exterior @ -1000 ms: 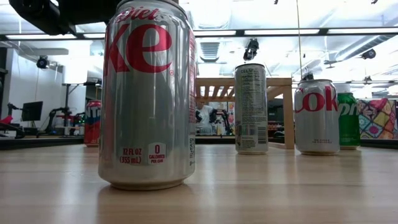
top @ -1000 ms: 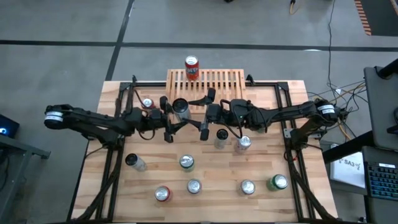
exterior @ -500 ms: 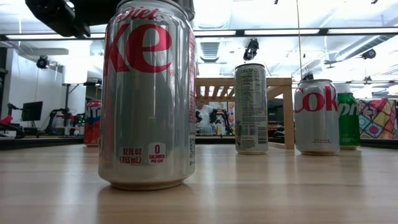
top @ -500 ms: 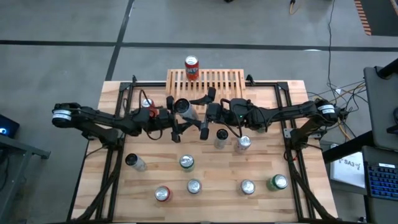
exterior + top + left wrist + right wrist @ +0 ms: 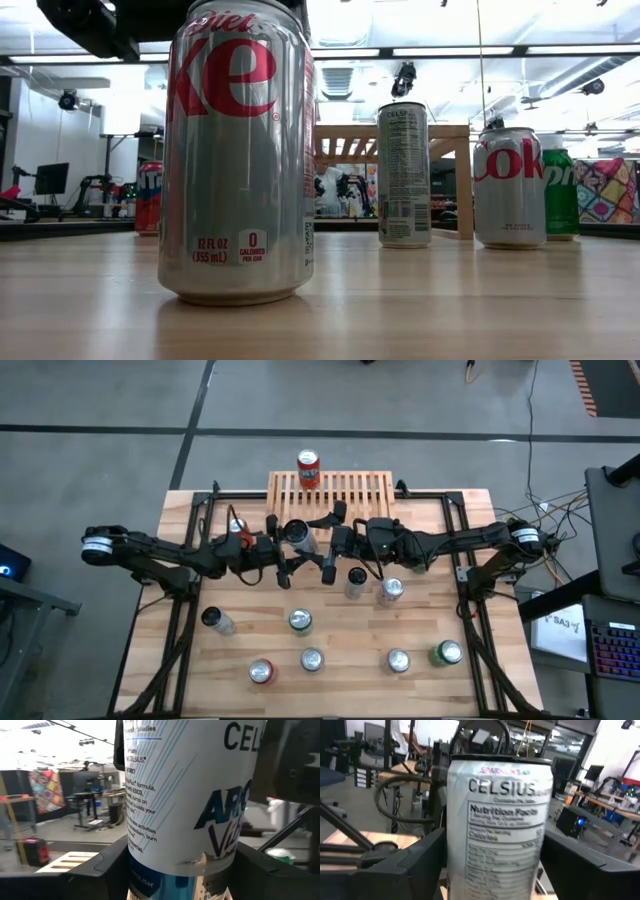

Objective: Place canned beverage on shelf
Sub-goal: Put the white blue soda can on the shelf

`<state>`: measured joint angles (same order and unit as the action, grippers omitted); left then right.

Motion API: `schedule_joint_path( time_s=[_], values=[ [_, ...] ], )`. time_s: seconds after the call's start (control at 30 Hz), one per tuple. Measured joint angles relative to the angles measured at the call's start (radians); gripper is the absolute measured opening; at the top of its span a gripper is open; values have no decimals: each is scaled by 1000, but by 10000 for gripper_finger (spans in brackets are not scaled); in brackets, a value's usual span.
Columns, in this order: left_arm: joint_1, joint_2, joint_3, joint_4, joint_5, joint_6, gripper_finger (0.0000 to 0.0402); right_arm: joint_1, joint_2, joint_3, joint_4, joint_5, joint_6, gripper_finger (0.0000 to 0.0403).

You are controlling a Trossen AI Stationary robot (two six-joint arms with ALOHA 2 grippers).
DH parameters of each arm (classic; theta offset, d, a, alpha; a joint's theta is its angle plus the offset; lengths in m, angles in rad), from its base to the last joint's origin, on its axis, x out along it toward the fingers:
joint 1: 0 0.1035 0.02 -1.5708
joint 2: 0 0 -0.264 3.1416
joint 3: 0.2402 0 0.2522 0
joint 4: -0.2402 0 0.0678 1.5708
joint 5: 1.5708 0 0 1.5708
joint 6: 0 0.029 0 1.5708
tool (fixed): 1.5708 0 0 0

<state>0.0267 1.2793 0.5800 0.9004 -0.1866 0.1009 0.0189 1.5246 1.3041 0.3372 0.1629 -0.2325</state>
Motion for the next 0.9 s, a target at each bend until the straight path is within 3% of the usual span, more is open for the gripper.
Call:
schedule_joint_path(
  time_s=[0.33, 0.6, 0.73, 0.9],
  values=[
    [1, 2, 1, -24, -41, 3, 230, -24, 0, -2, -16, -10, 29, 296],
    [1, 6, 13, -37, -40, -2, 230, -39, 0, -2, -26, -15, 50, 235],
    [1, 6, 13, -38, -40, -7, 231, -39, 0, -2, -26, -9, 54, 233],
    [1, -9, 15, -46, -40, -17, 324, -51, -13, -5, -43, -7, 56, 233]
  ],
)
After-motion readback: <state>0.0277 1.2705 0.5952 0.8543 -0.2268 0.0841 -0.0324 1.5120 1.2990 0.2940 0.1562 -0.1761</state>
